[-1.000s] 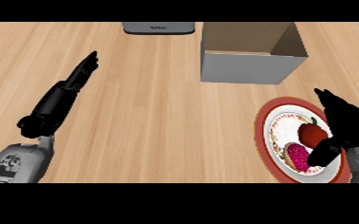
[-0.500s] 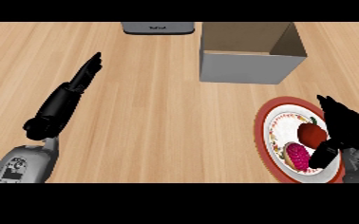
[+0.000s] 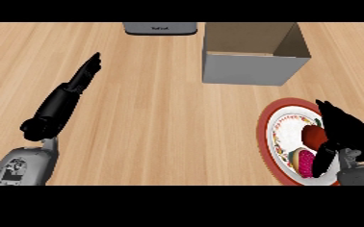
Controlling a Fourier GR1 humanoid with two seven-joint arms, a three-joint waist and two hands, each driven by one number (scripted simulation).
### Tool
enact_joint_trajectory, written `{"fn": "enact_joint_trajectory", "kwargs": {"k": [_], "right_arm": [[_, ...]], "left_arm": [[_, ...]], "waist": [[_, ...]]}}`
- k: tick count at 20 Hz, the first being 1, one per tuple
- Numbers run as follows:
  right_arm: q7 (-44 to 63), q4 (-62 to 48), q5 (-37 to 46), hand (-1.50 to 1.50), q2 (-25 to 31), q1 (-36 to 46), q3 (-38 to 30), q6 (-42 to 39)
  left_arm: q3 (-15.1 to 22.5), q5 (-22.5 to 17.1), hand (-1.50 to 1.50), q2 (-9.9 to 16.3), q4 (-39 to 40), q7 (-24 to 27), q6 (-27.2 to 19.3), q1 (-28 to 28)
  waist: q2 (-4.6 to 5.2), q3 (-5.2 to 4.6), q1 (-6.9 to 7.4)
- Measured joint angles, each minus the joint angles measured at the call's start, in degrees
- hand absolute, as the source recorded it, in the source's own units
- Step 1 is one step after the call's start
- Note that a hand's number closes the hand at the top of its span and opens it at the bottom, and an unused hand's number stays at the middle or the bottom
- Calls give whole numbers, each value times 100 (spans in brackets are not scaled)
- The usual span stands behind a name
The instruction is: Pick the bell pepper from the plate and place it in the cardboard box
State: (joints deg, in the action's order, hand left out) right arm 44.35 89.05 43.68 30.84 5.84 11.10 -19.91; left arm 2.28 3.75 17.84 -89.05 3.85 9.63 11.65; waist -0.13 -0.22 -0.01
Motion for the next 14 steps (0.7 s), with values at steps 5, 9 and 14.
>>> {"fn": "enact_joint_trajectory", "kwargs": {"k": [5, 9, 14], "right_arm": [[-87, -193, 318, -150, -147, -35, -170, -60], [-382, -488, 415, -150, -180, -15, -401, -55], [-957, -900, 627, 150, -204, -44, -450, 151]], "left_arm": [[-109, 100, 0, -75, -72, -31, 107, -62], [-217, 118, 0, -96, -128, -68, 220, -39], [-245, 204, 0, -192, -54, -97, 247, 40]], "waist": [[-8, -15, -6], [-8, -19, -8], [-15, -44, -17]]}}
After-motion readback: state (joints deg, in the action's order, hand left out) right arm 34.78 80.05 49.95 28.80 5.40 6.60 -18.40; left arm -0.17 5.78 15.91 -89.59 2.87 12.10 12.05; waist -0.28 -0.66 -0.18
